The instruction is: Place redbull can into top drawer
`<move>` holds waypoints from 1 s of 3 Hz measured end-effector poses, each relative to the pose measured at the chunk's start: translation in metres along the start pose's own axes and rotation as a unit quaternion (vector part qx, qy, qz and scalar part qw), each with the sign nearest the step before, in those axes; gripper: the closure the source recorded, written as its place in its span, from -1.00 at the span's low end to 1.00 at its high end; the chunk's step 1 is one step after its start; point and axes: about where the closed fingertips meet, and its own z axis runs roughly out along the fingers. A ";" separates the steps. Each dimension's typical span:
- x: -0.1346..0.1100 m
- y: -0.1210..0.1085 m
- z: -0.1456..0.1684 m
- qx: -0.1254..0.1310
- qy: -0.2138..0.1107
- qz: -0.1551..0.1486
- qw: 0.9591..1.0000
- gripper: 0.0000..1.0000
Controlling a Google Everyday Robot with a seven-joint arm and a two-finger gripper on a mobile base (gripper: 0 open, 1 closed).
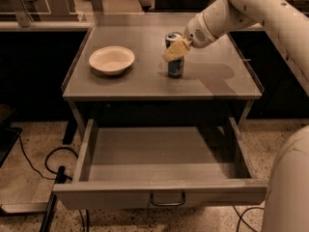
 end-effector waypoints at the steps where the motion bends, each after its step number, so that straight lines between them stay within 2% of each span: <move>1: 0.000 0.000 0.000 0.000 0.000 0.000 1.000 0.76; 2: 0.000 0.000 0.000 0.000 0.000 0.000 1.000 1.00; 3: 0.001 0.004 -0.001 -0.003 0.004 0.005 1.000 1.00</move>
Offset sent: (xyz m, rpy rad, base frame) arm 0.0000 0.0000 0.0000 0.0000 0.0000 0.0000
